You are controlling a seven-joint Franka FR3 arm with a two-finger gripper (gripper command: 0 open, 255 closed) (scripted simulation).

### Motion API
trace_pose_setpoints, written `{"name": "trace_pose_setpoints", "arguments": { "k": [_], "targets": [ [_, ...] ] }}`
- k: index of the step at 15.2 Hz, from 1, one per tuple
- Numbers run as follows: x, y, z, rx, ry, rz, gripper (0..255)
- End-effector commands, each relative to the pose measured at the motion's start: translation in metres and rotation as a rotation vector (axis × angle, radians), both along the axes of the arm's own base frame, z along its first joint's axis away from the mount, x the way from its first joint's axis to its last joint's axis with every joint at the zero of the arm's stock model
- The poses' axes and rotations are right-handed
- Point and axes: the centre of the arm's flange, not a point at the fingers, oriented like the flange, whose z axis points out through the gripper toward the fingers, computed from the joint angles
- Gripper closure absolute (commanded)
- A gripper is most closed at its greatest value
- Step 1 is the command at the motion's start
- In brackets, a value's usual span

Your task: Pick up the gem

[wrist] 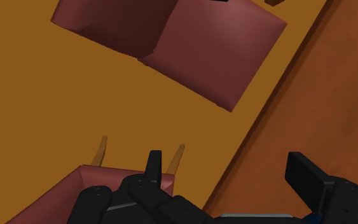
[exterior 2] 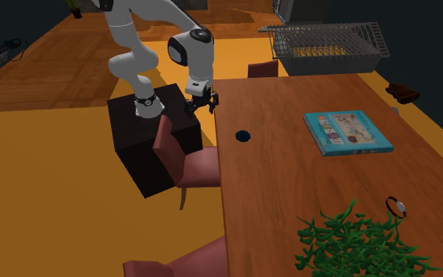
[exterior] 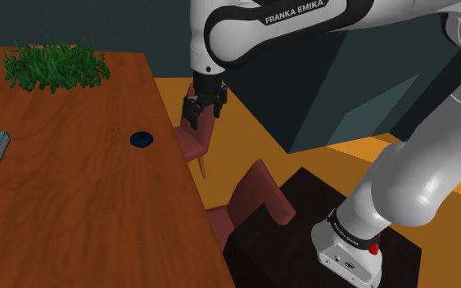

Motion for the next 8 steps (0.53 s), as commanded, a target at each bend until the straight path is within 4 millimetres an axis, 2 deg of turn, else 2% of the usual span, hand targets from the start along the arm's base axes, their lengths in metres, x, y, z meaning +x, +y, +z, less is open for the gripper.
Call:
{"name": "trace_pose_setpoints", "arguments": {
  "k": [1, 8],
  "targets": [
    [0.016, 0.019, -0.008, 0.009, -0.005, 0.013, 0],
    [0.067, 0.083, -0.039, 0.035, -0.021, 0.057, 0]
  ]
}}
